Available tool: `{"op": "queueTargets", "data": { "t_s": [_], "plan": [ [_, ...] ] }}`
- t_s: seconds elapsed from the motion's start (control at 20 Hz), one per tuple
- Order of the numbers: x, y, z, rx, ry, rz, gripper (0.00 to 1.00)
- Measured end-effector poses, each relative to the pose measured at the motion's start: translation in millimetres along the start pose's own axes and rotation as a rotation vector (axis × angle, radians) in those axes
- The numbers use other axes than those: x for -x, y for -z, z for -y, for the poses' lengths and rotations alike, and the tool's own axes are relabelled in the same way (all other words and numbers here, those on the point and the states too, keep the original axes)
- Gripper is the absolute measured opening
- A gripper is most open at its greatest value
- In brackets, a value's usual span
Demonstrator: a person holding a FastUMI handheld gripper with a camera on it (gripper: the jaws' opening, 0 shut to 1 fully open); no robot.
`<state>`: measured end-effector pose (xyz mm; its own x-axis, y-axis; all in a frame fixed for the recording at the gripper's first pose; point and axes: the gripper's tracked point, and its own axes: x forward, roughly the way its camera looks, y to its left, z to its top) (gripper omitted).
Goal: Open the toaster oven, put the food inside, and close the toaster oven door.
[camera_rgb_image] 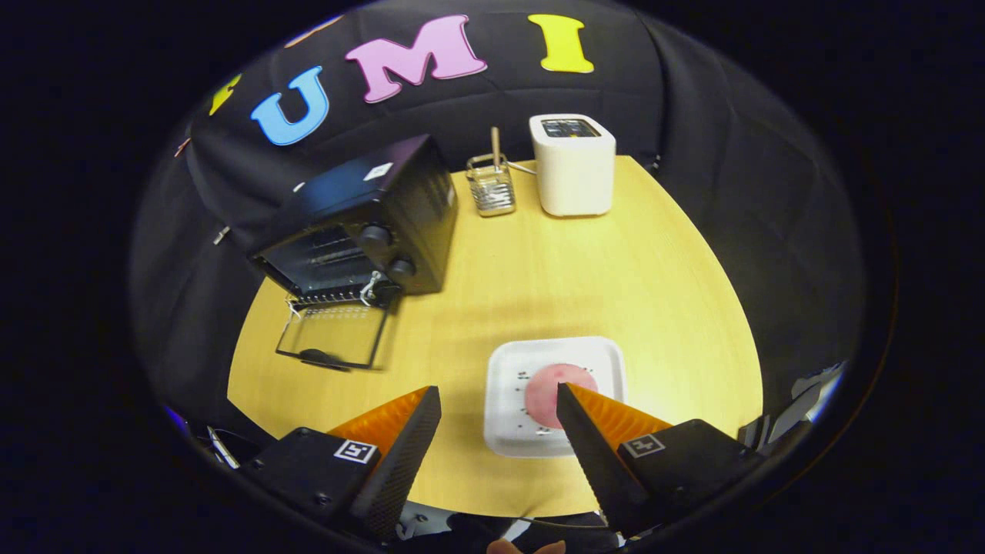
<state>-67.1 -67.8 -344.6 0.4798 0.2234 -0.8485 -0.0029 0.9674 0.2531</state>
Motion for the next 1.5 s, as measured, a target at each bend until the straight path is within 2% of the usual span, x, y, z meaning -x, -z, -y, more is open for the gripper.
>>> {"op": "queueTargets", "data": {
  "t_s": [0.25, 0.35, 0.55, 0.6, 0.65, 0.75, 0.85, 0.95, 1.0, 1.1, 1.2, 1.4, 1.5],
  "plan": [
    [-25, 6, 66, 0.007, 0.031, -0.118, 0.99],
    [-44, 10, 78, -0.013, 0.013, -0.181, 0.99],
    [-73, 28, 98, -0.037, 0.01, -0.298, 0.89],
    [-78, 32, 103, -0.041, 0.017, -0.323, 0.72],
    [-83, 36, 103, -0.052, 0.005, -0.352, 0.61],
    [-88, 43, 102, -0.063, -0.006, -0.393, 0.59],
    [-102, 39, 110, -0.045, 0.024, -0.376, 0.59],
    [-90, 40, 114, -0.051, 0.027, -0.391, 0.15],
    [-90, 41, 114, -0.046, 0.024, -0.402, 0.17],
    [-93, 42, 111, -0.06, -0.009, -0.415, 0.09],
    [-91, 44, 112, -0.109, -0.054, -0.421, 0.05],
    [-87, 43, 103, -0.333, -0.186, -0.392, 0.05],
    [-83, 41, 102, -0.414, -0.222, -0.362, 0.05]
  ]
}}
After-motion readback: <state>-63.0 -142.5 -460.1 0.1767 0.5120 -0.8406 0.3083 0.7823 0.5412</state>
